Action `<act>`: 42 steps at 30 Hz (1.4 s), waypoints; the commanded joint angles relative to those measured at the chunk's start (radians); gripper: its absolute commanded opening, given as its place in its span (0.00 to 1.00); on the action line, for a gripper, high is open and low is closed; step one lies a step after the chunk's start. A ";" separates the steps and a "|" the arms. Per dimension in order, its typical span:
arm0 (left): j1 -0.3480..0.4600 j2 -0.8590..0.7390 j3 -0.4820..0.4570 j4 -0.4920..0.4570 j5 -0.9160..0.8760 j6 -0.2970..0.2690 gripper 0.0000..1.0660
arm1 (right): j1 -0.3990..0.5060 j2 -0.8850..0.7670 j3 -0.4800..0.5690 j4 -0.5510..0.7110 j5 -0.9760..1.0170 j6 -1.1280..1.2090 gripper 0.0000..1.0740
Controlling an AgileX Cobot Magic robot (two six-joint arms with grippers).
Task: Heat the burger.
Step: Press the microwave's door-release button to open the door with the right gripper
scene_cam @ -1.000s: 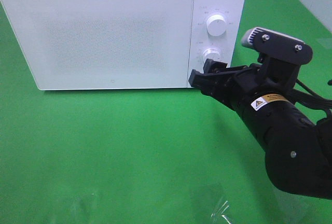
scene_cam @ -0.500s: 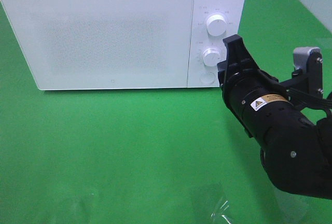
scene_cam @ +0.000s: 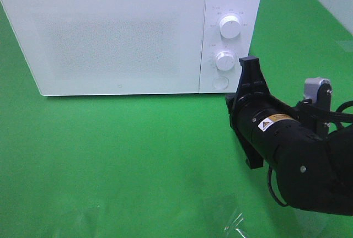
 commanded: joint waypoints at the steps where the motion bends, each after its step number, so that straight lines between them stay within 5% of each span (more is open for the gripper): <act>1: 0.002 -0.005 0.002 -0.006 -0.010 0.002 0.92 | -0.002 0.029 -0.007 -0.008 0.003 0.049 0.00; 8: 0.002 -0.005 0.002 -0.006 -0.010 0.002 0.92 | -0.008 0.075 -0.007 -0.028 0.005 0.130 0.00; 26: 0.002 -0.005 0.002 -0.006 -0.010 0.002 0.92 | -0.229 0.177 -0.144 -0.290 0.107 0.230 0.00; 42: 0.002 -0.005 0.002 -0.006 -0.010 0.002 0.92 | -0.293 0.293 -0.298 -0.307 0.153 0.234 0.00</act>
